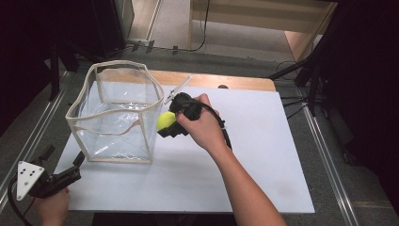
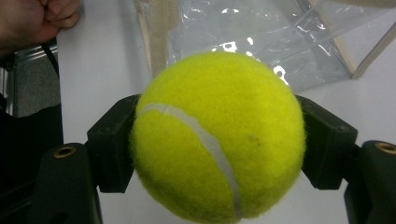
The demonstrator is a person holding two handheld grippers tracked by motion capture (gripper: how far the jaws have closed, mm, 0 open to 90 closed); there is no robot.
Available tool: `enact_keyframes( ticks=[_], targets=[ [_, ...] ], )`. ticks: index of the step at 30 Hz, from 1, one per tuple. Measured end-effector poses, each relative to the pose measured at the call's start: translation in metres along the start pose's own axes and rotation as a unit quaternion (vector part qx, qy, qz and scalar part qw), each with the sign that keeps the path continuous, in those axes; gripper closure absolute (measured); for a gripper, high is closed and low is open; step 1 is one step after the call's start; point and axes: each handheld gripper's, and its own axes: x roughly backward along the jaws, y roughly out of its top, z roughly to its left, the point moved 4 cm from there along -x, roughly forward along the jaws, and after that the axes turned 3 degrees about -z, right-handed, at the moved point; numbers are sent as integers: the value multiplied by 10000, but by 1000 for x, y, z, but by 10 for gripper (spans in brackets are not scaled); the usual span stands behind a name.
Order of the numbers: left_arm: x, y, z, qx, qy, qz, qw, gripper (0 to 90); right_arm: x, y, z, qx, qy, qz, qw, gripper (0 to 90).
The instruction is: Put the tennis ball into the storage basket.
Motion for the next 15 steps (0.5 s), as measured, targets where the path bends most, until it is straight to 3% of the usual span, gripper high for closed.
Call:
enact_keyframes(
  ticks=[15],
  targets=[
    [0, 0, 0, -21, -5, 25, 10000, 69, 20, 21, -2, 92, -70, 47, 9999, 239]
  ],
)
